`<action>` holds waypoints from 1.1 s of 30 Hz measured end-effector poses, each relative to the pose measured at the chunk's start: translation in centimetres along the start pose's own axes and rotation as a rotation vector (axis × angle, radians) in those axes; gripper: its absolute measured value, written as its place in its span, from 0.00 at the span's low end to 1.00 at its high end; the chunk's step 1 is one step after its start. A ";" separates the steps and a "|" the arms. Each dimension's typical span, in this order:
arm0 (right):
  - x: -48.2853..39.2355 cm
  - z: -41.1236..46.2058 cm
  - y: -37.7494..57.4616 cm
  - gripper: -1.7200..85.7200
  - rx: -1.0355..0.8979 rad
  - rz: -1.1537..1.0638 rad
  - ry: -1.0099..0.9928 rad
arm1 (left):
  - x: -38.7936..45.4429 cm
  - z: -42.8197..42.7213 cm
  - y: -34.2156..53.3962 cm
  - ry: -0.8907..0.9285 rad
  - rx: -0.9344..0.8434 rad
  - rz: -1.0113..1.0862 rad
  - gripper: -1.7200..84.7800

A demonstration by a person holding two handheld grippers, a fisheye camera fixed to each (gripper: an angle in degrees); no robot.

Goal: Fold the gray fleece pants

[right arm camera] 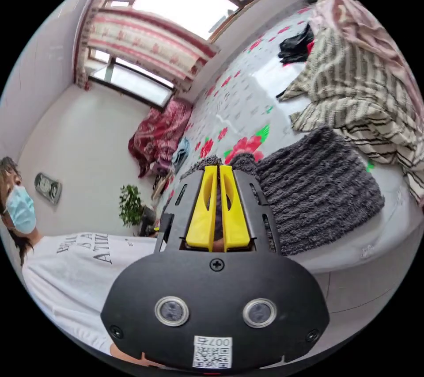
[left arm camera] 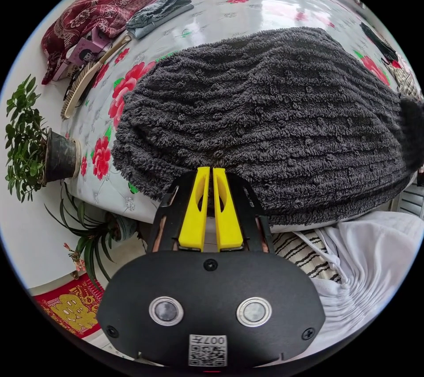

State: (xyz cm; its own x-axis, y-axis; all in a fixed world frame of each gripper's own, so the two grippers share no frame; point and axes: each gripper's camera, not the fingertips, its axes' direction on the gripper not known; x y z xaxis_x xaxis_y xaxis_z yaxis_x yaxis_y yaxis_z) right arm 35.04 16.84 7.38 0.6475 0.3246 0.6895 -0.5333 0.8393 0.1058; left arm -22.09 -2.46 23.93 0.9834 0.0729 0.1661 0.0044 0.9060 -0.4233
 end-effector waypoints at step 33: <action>4.7 -3.5 5.1 0.02 0.054 0.255 0.464 | -2.1 -2.8 1.6 0.116 0.082 0.503 0.01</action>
State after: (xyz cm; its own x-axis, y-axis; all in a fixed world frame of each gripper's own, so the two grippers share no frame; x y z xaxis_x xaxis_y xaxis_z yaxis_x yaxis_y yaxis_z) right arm 37.28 24.14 8.63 0.6601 0.6842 0.3100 -0.7244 0.6890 0.0217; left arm -23.60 -2.31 20.36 0.8738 0.4653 -0.1417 -0.4837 0.8007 -0.3534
